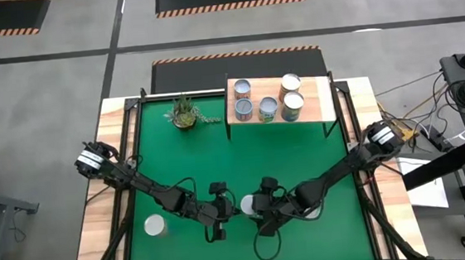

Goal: Pick and place cans onto a shelf
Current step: Put the canned pears on the shelf

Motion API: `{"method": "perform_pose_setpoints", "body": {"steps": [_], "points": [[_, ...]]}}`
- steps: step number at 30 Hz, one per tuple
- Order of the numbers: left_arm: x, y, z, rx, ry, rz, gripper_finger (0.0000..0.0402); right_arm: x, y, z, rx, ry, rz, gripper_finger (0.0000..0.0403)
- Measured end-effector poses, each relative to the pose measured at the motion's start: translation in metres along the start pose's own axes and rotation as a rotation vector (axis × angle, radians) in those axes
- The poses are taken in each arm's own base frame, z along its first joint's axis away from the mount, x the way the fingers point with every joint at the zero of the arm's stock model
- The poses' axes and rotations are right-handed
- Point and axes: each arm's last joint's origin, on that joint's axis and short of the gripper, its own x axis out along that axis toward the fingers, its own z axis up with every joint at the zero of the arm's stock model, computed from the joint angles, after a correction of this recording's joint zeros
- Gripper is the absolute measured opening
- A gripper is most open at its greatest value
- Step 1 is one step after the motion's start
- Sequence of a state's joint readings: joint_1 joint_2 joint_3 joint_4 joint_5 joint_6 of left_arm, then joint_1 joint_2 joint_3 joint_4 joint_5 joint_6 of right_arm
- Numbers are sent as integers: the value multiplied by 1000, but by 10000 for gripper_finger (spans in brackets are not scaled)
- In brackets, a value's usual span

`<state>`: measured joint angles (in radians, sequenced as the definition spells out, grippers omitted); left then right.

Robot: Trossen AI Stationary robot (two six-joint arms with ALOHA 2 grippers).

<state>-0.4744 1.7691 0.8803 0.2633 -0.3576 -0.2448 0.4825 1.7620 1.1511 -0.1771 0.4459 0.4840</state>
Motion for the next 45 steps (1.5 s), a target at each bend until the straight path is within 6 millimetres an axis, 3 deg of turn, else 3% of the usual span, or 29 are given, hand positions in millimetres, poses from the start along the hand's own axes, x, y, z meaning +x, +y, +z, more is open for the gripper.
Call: {"method": "perform_pose_setpoints", "body": {"steps": [4,12,17,22,26,33,38,45], "points": [[0,0,0,0,0,0,1,3,-1,-1,-13,5,-6,354],[0,0,0,0,0,0,1,-5,-1,5,-18,-10,26,285],[0,0,0,0,0,0,1,-20,-5,9,-42,30,80,294],[0,0,1,8,-4,-1,1,-67,-26,17,-42,95,37,302],[0,0,2,12,-8,-2,1,-118,-53,22,14,110,-48,299],[-6,0,9,16,-37,-9,1,-196,-109,7,146,96,-283,299],[-25,3,28,68,-113,-22,1,-224,-136,-9,190,51,-338,299],[-64,10,58,146,-248,-31,1,-243,-169,-26,247,-23,-430,299]]}}
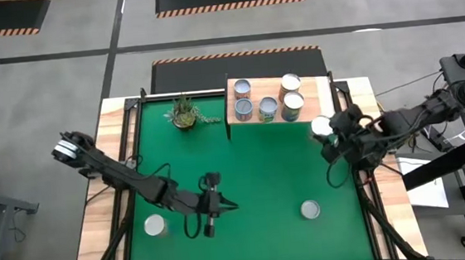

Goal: Pick and place cans onto a shelf
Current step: Put the canned pears on the shelf

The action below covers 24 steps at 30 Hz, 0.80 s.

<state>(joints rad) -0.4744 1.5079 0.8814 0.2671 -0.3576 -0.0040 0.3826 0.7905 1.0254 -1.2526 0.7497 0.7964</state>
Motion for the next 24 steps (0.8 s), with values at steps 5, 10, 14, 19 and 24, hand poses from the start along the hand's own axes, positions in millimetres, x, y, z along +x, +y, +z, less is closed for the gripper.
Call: {"method": "perform_pose_setpoints", "body": {"steps": [5,10,14,19,24], "points": [[-22,8,21,53,-87,4,1,2,-19,0,50,-22,-64,299],[-41,16,38,81,-157,12,1,9,-26,4,64,-4,-142,299],[-53,20,45,82,-185,15,1,16,-27,8,50,19,-188,299],[-61,23,48,81,-192,16,1,24,-27,10,63,42,-223,299],[-66,25,50,79,-196,17,1,31,-27,16,135,50,-217,299]]}}
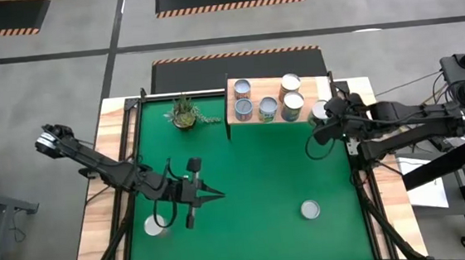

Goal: Pick and place cans onto a shelf
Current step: Put the canned pears on the shelf

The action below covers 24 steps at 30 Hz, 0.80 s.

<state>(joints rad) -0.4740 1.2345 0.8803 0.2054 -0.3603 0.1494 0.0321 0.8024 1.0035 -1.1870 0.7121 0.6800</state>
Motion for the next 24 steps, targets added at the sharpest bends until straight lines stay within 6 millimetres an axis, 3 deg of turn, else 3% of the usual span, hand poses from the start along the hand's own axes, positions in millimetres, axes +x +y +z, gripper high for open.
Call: {"method": "perform_pose_setpoints", "body": {"steps": [24], "points": [[-3,2,3,-4,-12,2,1,28,-6,7,107,6,-81,299]]}}
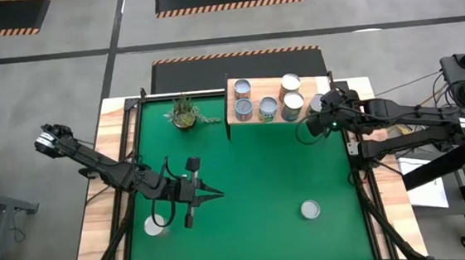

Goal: Pick and place cans onto a shelf
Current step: Put the canned pears on the shelf

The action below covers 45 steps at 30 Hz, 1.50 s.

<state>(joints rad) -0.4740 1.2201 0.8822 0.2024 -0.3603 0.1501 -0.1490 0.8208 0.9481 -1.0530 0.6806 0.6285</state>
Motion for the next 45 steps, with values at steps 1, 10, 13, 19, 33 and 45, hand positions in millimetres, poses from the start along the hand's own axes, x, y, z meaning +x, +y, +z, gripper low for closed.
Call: {"method": "perform_pose_setpoints", "body": {"steps": [1,10,13,19,33,45], "points": [[0,0,0,0,1,0,1,1,0,0,0,1,-3,299],[-2,1,2,3,-7,1,1,2,3,1,-16,-9,5,335],[-3,1,2,-1,-10,1,1,2,2,1,-17,-10,5,351],[-3,1,2,-13,-10,1,1,-5,0,8,-25,-25,15,352],[-3,1,2,-6,-10,2,1,-49,-11,45,38,-69,207,323],[-3,1,2,-5,-9,1,1,-34,-11,14,15,239,237,166]]}}
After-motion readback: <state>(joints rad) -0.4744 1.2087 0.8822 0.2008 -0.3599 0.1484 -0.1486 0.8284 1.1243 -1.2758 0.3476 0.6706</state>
